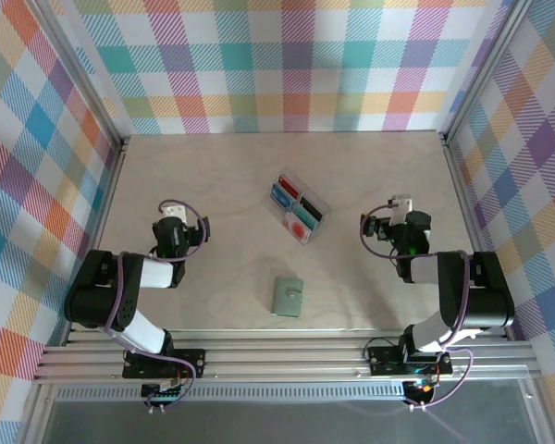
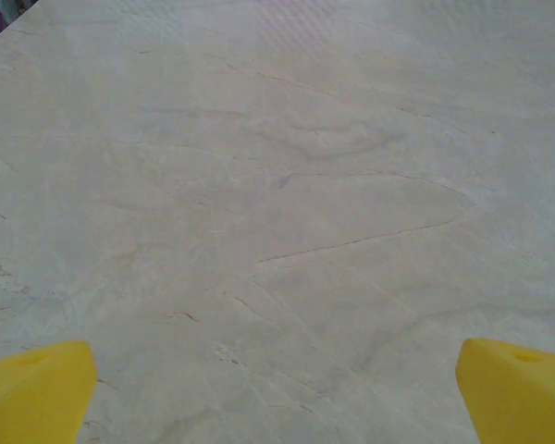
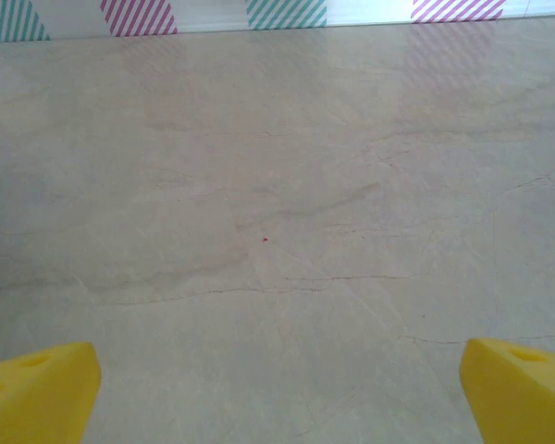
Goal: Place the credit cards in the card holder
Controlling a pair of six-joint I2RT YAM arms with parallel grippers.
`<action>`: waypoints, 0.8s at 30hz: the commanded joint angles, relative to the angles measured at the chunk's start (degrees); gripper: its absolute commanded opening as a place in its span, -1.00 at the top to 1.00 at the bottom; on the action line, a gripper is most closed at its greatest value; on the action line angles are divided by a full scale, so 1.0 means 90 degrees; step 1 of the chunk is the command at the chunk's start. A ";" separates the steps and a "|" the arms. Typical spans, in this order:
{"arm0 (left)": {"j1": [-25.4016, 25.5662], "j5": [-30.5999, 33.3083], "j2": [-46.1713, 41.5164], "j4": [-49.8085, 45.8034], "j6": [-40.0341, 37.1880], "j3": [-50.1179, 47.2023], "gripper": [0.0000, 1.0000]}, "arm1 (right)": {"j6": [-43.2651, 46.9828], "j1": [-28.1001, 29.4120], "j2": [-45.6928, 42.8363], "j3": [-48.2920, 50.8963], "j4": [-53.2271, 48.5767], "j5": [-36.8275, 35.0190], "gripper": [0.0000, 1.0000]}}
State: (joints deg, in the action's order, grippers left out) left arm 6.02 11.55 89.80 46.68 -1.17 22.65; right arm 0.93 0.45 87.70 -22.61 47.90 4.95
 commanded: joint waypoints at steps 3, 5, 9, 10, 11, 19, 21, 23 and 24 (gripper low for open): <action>0.0042 0.0013 -0.0065 0.0146 -0.0112 0.0041 -1.00 | 0.0080 0.0023 -0.0017 0.0012 0.0163 -0.0003 -0.99; 0.0059 0.0036 -0.0070 0.0180 -0.0124 0.0030 -1.00 | 0.0081 0.0027 -0.0008 0.0020 0.0172 -0.0018 -0.99; 0.0073 0.0068 -0.0066 0.0195 -0.0126 0.0012 -1.00 | 0.0083 0.0074 -0.0018 0.0050 0.0217 -0.0157 -0.99; 0.0075 0.0069 -0.0061 0.0204 -0.0136 0.0012 -1.00 | 0.0087 0.0091 -0.0018 0.0061 0.0231 -0.0200 -0.99; 0.0074 0.0075 -0.0066 0.0207 -0.0134 0.0009 -1.00 | 0.0090 0.0108 -0.0019 0.0071 0.0249 -0.0228 -0.99; 0.0086 0.0084 -0.0066 0.0214 -0.0141 0.0007 -1.00 | 0.0098 0.0120 -0.0023 0.0071 0.0254 -0.0263 -0.99; 0.0092 0.0084 -0.0054 0.0190 -0.0129 0.0027 -1.00 | 0.0100 0.0124 -0.0018 0.0062 0.0245 -0.0252 -0.99; 0.0051 -0.0034 -0.0043 0.0107 -0.0119 0.0073 -1.00 | 0.0090 0.0123 -0.0016 0.0056 0.0234 -0.0249 -0.99; -0.0031 -0.0204 -0.0030 0.0001 -0.0084 0.0135 -1.00 | 0.0083 0.0115 -0.0010 0.0051 0.0220 -0.0232 -0.99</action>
State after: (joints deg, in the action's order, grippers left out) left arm 6.26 11.44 89.80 46.68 -1.37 22.65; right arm 0.93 1.21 87.70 -22.50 47.99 2.90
